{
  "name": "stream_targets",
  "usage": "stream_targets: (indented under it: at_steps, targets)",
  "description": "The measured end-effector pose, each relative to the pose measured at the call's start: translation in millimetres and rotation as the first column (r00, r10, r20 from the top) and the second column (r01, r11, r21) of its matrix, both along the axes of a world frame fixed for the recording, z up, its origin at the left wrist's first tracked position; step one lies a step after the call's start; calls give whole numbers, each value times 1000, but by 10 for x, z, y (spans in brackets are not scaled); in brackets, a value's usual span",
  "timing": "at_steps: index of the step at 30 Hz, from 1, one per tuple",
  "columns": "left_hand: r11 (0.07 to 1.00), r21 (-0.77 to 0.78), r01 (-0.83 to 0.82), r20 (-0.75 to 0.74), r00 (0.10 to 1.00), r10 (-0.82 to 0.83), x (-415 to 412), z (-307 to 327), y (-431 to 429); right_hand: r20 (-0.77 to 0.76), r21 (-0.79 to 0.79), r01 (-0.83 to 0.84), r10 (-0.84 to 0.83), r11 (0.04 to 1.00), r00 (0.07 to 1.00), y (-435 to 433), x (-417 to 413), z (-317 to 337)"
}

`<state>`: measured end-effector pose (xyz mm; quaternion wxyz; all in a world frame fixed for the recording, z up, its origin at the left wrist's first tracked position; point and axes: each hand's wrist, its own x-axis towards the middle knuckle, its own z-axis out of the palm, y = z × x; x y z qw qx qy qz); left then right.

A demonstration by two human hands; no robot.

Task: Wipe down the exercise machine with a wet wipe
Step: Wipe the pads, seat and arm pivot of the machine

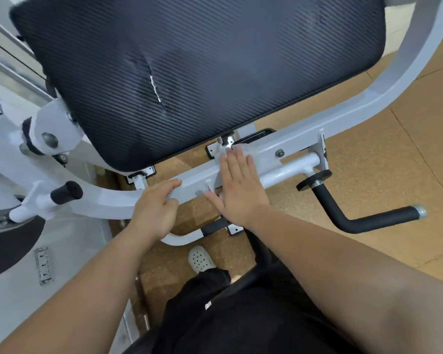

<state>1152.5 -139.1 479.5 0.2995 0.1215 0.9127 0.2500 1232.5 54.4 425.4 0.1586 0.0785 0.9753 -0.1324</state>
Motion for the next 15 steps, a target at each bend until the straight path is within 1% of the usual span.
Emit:
stream_targets:
  at_steps: [2,5,6,8,10,11,13,15]
  targets:
    - [996,43,-79,-26,996,80,75,54,-5,2,-40,-186,186,982,983,-140,-97,47]
    - [981,67,-184,-114,975,191,224,110,-71,-13,-93,-349,349,933,937,-449,-232,69]
    - [978,68,-199,-139,968,207,273,108,-121,-29,-139,-392,392,909,920,-556,-278,71]
    - [977,76,-201,-187,959,212,353,91,-242,-79,-340,-435,435,834,897,-726,-376,94]
    - [982,61,-178,-218,958,187,410,77,-334,-115,-558,-374,378,741,919,-793,-436,139]
    - [986,47,-157,-219,962,164,431,65,-345,-121,-621,-326,324,712,938,-782,-446,165]
    - [995,38,-88,-179,979,93,433,23,-277,-121,-665,-252,232,703,965,-682,-438,234]
    - [1000,13,-19,-124,992,21,393,-13,-130,-143,-655,-220,168,722,975,-529,-404,285]
